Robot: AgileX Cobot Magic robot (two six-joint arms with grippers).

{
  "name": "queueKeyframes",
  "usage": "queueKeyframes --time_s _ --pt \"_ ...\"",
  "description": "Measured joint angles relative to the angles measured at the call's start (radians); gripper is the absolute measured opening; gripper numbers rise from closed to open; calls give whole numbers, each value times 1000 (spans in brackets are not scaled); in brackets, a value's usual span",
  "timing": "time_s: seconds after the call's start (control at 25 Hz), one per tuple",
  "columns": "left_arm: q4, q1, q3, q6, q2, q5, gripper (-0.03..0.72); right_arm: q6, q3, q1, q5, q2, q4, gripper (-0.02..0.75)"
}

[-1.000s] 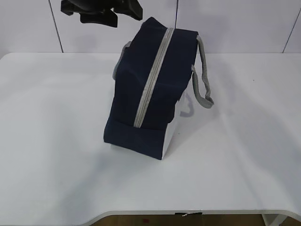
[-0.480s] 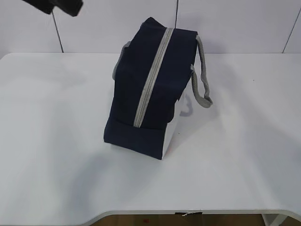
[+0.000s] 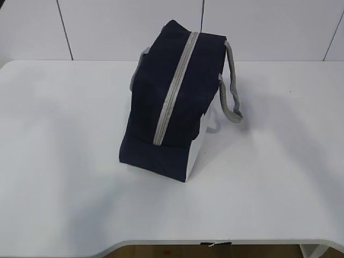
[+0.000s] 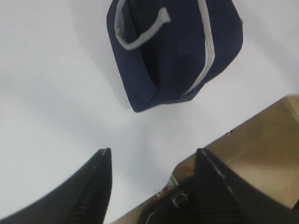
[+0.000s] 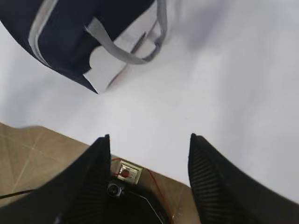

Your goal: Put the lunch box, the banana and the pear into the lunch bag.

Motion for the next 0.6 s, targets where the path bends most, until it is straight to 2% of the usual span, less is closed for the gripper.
queueKeyframes --time_s 0.32,0.6 --pt "12 0 404 -2 -309 2 417 24 301 0 0 -315 -47 430" --pt "99 0 711 -2 -620 -58 413 53 519 0 0 -524 -83 431"
